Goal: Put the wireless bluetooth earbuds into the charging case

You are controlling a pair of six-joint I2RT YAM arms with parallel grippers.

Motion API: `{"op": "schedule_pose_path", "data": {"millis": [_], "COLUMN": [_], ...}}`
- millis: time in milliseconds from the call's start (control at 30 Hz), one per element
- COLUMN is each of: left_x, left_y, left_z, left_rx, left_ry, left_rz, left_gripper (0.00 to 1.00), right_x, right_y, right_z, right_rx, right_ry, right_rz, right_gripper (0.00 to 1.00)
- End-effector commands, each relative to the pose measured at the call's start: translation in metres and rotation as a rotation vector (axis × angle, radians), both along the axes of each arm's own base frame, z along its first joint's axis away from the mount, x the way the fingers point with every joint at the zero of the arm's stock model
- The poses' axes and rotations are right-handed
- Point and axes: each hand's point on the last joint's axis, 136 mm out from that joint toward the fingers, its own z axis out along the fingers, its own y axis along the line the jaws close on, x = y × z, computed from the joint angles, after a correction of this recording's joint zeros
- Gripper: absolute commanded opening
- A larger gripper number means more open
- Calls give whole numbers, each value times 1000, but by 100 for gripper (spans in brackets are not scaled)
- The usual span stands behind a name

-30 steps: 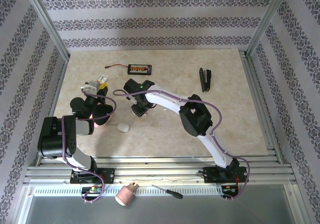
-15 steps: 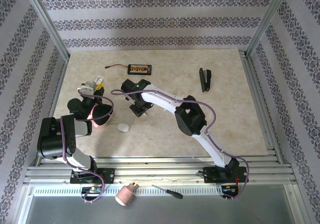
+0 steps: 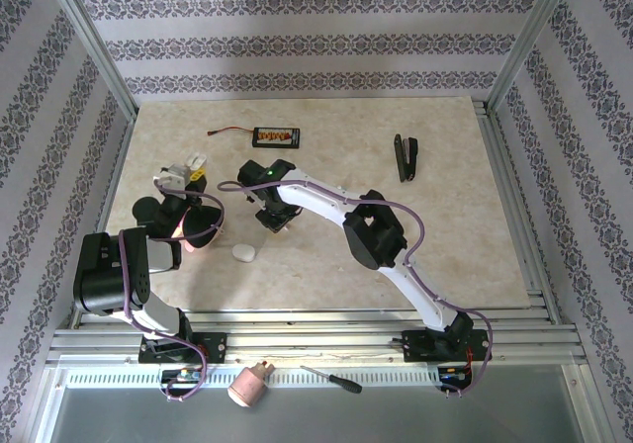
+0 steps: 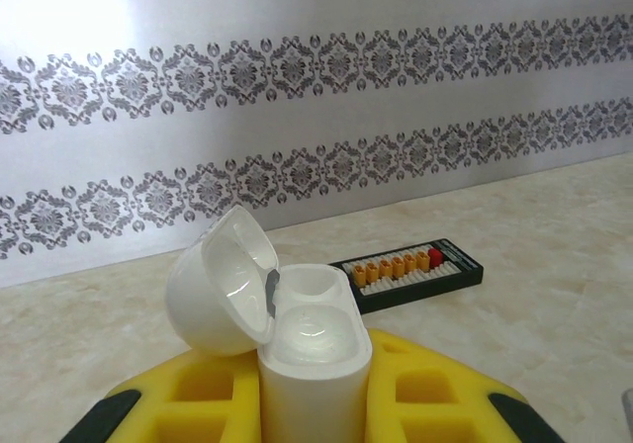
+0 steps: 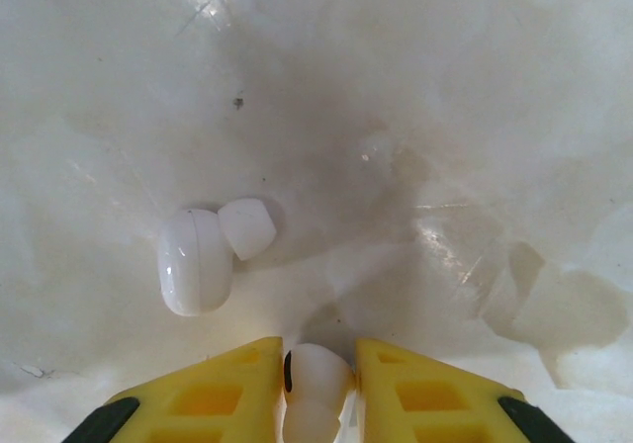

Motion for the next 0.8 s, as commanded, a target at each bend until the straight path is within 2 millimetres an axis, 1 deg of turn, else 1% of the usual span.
{"op": "schedule_pose_path", "data": {"millis": [0, 100, 233, 367, 400, 433, 500, 567, 633, 667, 767], "left_x": [-10, -11, -16, -20, -22, -23, -26, -27, -28, -29, -32], "left_y": [-8, -16, -36, -54, -58, -64, -73, -79, -83, -85, -86], "left_z": [19, 23, 24, 28, 29, 30, 32, 32, 30, 30, 30], "left_rx": [16, -32, -30, 3, 13, 22, 43, 54, 71, 78, 90], "left_ry": [-69, -57, -59, -80, -87, -93, -107, -109, -112, -117, -127], "left_rz": [-56, -109, -204, -266, -285, -304, -342, -367, -383, -389, -396], "left_gripper": [0, 0, 0, 0, 0, 0, 0, 0, 0, 0, 0], "right_x": [-6, -12, -24, -47, -51, -59, -70, -75, -76, -76, -74], "right_y": [-7, -21, -53, -91, -97, -107, -122, -129, -131, -129, -123], "right_z": [17, 20, 17, 8, 7, 3, -3, -7, -5, -1, 12], "right_rx": [12, 38, 13, -31, -39, -57, -77, -79, -75, -65, -30], "right_ry": [-14, -4, -9, 29, 34, 50, 76, 96, 87, 87, 69], "right_rz": [29, 25, 5, -33, -40, -47, -77, -104, -108, -105, -78], "right_gripper": [25, 26, 27, 27, 28, 28, 28, 28, 28, 30, 38]}}
